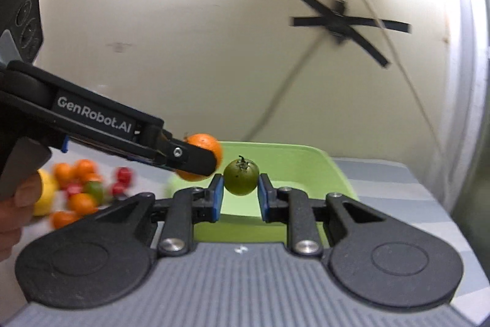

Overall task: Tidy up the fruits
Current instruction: 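Grasp a mandarin with the left tool while the right tool grasps a green tomato, drop both in basket, then return both tools to the fruit pile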

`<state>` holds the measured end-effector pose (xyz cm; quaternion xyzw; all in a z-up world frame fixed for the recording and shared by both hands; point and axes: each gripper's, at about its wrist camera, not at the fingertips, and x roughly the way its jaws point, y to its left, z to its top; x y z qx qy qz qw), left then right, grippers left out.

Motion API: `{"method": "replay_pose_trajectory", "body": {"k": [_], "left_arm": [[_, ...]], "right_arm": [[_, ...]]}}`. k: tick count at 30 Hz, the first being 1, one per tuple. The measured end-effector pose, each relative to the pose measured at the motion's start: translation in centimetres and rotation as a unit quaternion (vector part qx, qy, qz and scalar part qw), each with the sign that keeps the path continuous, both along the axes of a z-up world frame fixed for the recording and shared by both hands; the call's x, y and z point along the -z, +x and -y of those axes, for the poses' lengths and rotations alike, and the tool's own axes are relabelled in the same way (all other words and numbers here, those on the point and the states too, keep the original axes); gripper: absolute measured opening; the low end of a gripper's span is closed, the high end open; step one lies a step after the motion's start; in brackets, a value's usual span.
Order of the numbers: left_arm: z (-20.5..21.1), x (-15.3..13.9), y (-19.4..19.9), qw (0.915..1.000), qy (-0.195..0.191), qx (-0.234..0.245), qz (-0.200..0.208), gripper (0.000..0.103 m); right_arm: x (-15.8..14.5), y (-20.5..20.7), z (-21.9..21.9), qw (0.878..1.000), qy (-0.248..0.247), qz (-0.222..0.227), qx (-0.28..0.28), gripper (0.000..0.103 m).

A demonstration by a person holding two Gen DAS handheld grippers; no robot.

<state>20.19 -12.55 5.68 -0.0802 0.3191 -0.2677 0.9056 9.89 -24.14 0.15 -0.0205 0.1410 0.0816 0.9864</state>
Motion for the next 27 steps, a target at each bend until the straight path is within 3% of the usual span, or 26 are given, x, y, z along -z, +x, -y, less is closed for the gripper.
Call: {"method": "replay_pose_trajectory", "body": {"k": [4, 6, 10, 12, 14, 16, 18, 20, 23, 27], "left_arm": [[1.0, 1.2, 1.0, 0.9997, 0.006, -0.009, -0.020, 0.042], [1.5, 1.4, 0.7, 0.9997, 0.017, -0.013, -0.010, 0.044], [1.3, 0.8, 0.0, 0.9998, 0.017, -0.013, 0.002, 0.045], [0.4, -0.3, -1.1, 0.9996, 0.003, -0.021, 0.017, 0.045], [-1.6, -1.5, -3.2, 0.9985, -0.015, -0.036, 0.039, 0.047], [-4.2, -2.6, -5.4, 0.9961, -0.024, -0.059, 0.061, 0.051], [-6.9, -3.4, -7.7, 0.9926, -0.016, -0.085, 0.085, 0.053], [-9.6, -4.0, -10.0, 0.9875, 0.005, -0.117, 0.105, 0.054], [-13.4, -4.0, -13.1, 0.9781, 0.034, -0.167, 0.119, 0.060], [-17.3, -2.9, -15.8, 0.9691, 0.048, -0.217, 0.106, 0.062]], "right_arm": [[0.6, 0.5, 0.3, 1.000, -0.004, -0.002, 0.011, 0.030], [0.7, 0.0, 0.6, 1.000, -0.001, 0.000, 0.014, 0.043], [0.7, -0.2, 1.4, 1.000, 0.009, 0.011, 0.024, 0.043], [0.3, -0.3, 2.4, 0.998, 0.027, 0.032, 0.056, 0.043], [0.0, -0.6, 4.2, 0.991, 0.071, 0.051, 0.098, 0.043], [0.1, -0.8, 6.5, 0.977, 0.134, 0.066, 0.152, 0.044], [0.6, -1.0, 8.5, 0.961, 0.187, 0.071, 0.193, 0.045], [1.1, -1.0, 9.4, 0.952, 0.214, 0.064, 0.208, 0.046], [1.7, -1.0, 9.0, 0.951, 0.206, 0.062, 0.222, 0.045], [2.0, -1.8, 8.4, 0.949, 0.181, 0.075, 0.249, 0.045]]}}
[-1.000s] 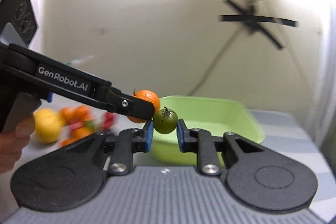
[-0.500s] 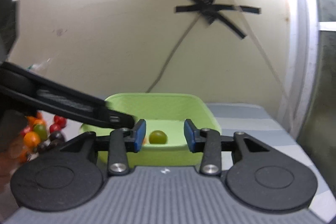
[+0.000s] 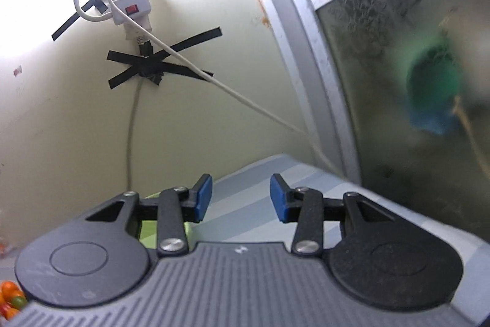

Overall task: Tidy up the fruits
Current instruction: 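Return both tools to the fruit pile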

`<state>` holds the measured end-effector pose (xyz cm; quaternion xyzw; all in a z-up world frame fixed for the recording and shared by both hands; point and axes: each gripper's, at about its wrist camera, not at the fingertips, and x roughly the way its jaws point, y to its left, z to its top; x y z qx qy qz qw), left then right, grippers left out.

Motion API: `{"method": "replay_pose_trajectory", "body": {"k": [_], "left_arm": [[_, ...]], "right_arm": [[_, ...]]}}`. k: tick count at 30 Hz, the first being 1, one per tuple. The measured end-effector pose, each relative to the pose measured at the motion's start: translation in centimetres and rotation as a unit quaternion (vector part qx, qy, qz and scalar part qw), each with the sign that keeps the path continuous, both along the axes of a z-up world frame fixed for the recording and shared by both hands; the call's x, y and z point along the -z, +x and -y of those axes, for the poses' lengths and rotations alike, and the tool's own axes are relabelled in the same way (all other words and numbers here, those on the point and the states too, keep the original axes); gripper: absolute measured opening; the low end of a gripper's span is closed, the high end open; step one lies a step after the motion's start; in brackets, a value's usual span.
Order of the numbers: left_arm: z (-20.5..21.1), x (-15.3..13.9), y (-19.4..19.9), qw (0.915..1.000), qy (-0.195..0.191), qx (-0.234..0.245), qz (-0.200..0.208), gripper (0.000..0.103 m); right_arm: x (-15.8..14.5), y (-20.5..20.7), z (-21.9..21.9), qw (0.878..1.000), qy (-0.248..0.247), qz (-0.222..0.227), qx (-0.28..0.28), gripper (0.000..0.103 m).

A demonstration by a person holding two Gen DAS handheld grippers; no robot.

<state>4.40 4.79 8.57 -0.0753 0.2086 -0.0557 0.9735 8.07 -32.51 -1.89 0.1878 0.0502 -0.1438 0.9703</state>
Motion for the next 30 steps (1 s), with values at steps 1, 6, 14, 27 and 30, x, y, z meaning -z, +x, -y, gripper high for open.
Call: {"method": "replay_pose_trajectory", "body": {"k": [1, 6, 14, 27, 30], "left_arm": [[-0.6, 0.5, -0.3, 0.9999, -0.004, -0.008, -0.007, 0.062], [-3.6, 2.3, -1.6, 0.9989, -0.026, -0.022, -0.032, 0.062], [-4.4, 5.2, -1.1, 0.9969, -0.052, 0.003, -0.058, 0.070], [-2.1, 4.6, 2.5, 0.9949, -0.039, 0.077, -0.051, 0.095], [-1.0, 5.2, 4.0, 0.9939, -0.023, 0.088, -0.063, 0.096]], "right_arm": [[0.2, -0.2, 0.4, 1.000, 0.004, -0.002, 0.008, 0.045], [1.2, -2.2, 0.5, 0.998, 0.061, -0.031, -0.009, 0.045], [2.3, -6.2, -5.0, 0.990, 0.049, -0.078, -0.110, 0.042], [1.4, -4.6, -22.2, 0.902, -0.197, -0.125, -0.364, 0.043], [1.3, -3.3, -23.4, 0.894, -0.213, -0.128, -0.373, 0.046]]}}
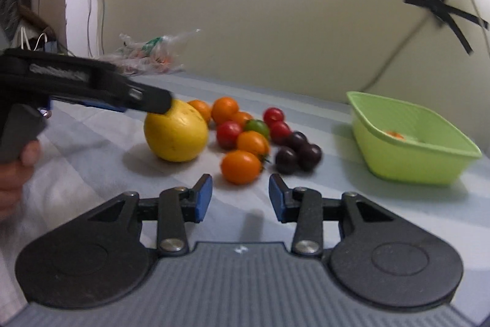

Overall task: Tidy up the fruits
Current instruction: 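Return both tools to the fruit pile, then grasp the yellow grapefruit with the left tool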

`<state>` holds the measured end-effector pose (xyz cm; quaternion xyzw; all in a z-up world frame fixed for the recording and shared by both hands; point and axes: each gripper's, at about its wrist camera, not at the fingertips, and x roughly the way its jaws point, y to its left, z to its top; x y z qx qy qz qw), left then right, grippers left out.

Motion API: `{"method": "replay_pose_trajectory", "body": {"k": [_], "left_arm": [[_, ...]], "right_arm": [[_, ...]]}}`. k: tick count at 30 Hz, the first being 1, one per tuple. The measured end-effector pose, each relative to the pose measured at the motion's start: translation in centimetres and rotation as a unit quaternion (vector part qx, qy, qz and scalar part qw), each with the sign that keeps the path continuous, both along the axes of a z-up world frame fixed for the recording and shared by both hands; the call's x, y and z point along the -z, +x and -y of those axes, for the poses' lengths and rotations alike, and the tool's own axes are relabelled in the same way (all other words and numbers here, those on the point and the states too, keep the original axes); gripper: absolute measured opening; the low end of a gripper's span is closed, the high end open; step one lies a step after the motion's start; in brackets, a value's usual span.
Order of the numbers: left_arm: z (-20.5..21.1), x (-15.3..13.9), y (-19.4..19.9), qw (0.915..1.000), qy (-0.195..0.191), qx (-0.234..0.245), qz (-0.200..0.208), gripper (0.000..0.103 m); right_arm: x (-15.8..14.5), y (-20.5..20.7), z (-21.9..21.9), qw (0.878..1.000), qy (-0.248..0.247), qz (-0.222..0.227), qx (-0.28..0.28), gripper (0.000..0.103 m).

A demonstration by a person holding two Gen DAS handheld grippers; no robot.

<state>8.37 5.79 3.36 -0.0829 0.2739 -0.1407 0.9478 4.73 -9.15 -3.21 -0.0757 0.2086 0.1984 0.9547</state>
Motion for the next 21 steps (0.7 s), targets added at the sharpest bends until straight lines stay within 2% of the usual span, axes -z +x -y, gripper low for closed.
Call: {"method": "replay_pose_trajectory", "body": {"k": [2, 4, 6, 8, 10, 15, 21], "left_arm": [[0.6, 0.5, 1.0, 0.9999, 0.003, 0.005, -0.014, 0.095], [0.9, 1.1, 1.6, 0.9996, 0.004, 0.011, -0.027, 0.087], [1.2, 1.7, 2.0, 0.9991, 0.009, 0.014, -0.040, 0.068], [1.2, 2.0, 1.9, 0.9991, 0.016, 0.011, -0.039, 0.067], [1.1, 2.0, 1.4, 0.9990, 0.016, 0.009, -0.040, 0.066], [0.9, 1.9, -1.3, 0.9991, -0.001, 0.015, -0.039, 0.066], [1.1, 1.8, -3.3, 0.9976, -0.026, 0.029, -0.057, 0.066]], "right_arm": [[0.1, 1.1, -0.6, 1.000, -0.017, -0.008, -0.001, 0.053], [0.4, 2.3, -0.8, 0.999, -0.019, -0.027, 0.002, 0.053], [0.5, 3.2, -0.5, 0.999, -0.012, -0.045, 0.012, 0.052], [0.5, 3.8, -0.1, 0.998, 0.010, -0.061, 0.012, 0.052], [0.5, 3.8, 0.4, 0.998, 0.023, -0.062, 0.014, 0.035], [0.5, 1.7, 1.0, 0.998, 0.033, -0.047, 0.002, 0.032], [0.5, -1.8, 2.6, 0.999, 0.036, -0.039, -0.013, 0.030]]}}
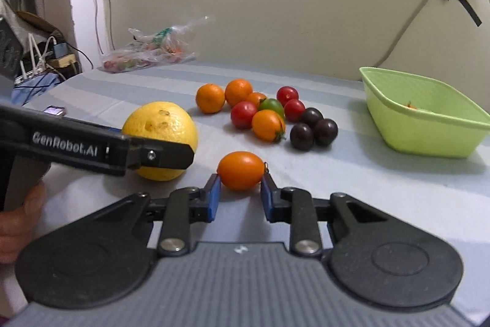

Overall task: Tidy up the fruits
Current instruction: 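Grasp the yellow grapefruit with the left tool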

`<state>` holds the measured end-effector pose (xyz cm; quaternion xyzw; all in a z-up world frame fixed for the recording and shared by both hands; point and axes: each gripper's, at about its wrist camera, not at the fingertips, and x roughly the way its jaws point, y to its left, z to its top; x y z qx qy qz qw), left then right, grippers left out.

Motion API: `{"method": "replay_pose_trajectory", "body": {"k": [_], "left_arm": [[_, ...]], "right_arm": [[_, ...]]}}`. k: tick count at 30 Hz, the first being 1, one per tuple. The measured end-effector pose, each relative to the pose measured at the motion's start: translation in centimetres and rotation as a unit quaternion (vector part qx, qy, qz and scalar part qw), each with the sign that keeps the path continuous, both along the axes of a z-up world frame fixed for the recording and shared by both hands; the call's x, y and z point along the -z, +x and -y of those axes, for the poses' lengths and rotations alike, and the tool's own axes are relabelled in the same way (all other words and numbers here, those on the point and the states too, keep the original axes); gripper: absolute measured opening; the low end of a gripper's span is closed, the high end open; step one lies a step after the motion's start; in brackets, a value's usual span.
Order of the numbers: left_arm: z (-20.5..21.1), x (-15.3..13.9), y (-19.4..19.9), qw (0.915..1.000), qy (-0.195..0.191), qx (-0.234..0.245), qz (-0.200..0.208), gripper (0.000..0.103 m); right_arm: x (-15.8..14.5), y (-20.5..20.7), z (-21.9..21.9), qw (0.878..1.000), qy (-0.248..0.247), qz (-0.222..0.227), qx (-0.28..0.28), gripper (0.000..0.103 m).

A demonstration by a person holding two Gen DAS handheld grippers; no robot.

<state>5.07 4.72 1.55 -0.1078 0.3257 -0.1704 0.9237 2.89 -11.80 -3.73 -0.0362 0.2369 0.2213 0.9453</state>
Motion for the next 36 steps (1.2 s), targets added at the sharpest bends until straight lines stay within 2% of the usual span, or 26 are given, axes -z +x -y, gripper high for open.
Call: {"method": "replay_pose_trajectory", "body": {"k": [4, 8, 11, 17, 22, 31, 34, 36], "left_arm": [[0.6, 0.2, -0.5, 0.9995, -0.025, 0.014, -0.010, 0.066], [2.4, 0.1, -0.7, 0.9999, 0.008, 0.010, 0.009, 0.066], [3.3, 0.0, -0.4, 0.9997, 0.002, 0.023, 0.005, 0.066], [5.2, 0.0, -0.6, 0.9979, 0.052, 0.024, 0.029, 0.066], [5.6, 0.1, -0.6, 0.9973, 0.061, 0.024, 0.033, 0.067], [5.1, 0.2, -0.4, 0.9983, 0.044, 0.028, 0.028, 0.066], [4.5, 0.1, -0.4, 0.9988, 0.031, 0.030, 0.023, 0.066], [4.2, 0.0, -0.3, 0.9991, 0.023, 0.031, 0.018, 0.066]], "right_arm": [[-0.1, -1.4, 1.6, 1.000, 0.006, 0.011, 0.010, 0.029], [-0.1, -1.9, 2.9, 1.000, 0.018, 0.010, 0.021, 0.028], [-0.1, -2.2, 3.5, 0.999, 0.016, 0.015, 0.028, 0.027], [-0.1, -2.0, 4.0, 0.999, 0.026, 0.006, 0.022, 0.027], [-0.1, -1.9, 4.2, 0.999, 0.031, 0.002, 0.018, 0.027], [-0.1, -1.9, 3.9, 1.000, 0.018, 0.005, 0.017, 0.030], [0.0, -1.9, 3.6, 1.000, 0.007, 0.002, 0.020, 0.039], [-0.1, -2.1, 3.7, 1.000, 0.006, 0.012, 0.024, 0.040]]}}
